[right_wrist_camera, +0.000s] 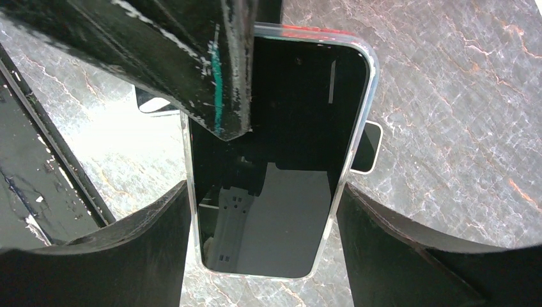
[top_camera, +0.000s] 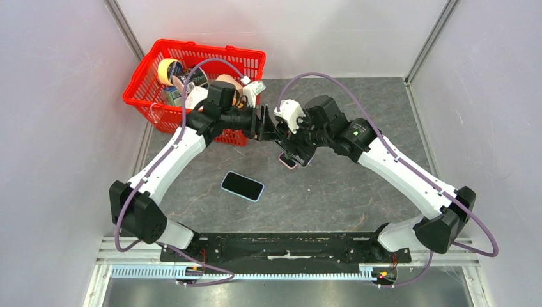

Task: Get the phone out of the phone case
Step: Pick up the phone at the center of the board.

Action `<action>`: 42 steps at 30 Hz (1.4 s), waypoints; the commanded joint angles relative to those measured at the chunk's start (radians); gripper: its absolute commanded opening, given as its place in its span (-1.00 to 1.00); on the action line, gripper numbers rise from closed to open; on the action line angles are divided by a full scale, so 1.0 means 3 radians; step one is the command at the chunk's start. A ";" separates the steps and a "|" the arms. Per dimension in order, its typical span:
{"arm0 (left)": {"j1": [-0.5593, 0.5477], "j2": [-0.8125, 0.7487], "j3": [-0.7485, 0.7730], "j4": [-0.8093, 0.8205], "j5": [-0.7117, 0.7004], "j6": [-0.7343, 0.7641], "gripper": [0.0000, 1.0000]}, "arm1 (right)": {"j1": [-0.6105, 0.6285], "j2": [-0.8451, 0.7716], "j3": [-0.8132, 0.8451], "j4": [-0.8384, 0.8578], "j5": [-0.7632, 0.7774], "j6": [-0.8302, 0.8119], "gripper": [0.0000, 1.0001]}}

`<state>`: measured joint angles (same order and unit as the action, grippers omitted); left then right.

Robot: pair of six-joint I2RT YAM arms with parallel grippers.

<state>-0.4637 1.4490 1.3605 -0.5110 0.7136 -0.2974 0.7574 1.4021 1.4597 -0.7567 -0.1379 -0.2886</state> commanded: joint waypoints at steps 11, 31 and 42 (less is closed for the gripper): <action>-0.0080 0.0312 0.0215 0.0362 0.0489 -0.0417 -0.04 | 0.0016 0.0030 0.0185 0.0160 0.0048 -0.0014 -1.00; -0.0129 0.0115 0.0205 0.0174 0.0139 -0.0080 -0.95 | 0.0014 0.0018 0.0308 0.0201 0.0403 0.0193 -0.88; -0.0129 0.0085 0.0318 0.0172 0.0092 0.0029 -0.96 | 0.0011 0.0025 0.0459 0.0065 0.0616 0.0201 -0.67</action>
<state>-0.5014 1.5120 1.4189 -0.4515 0.7601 -0.4362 0.7784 1.4307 1.5124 -0.7826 -0.0288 -0.2825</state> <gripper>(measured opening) 0.169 0.793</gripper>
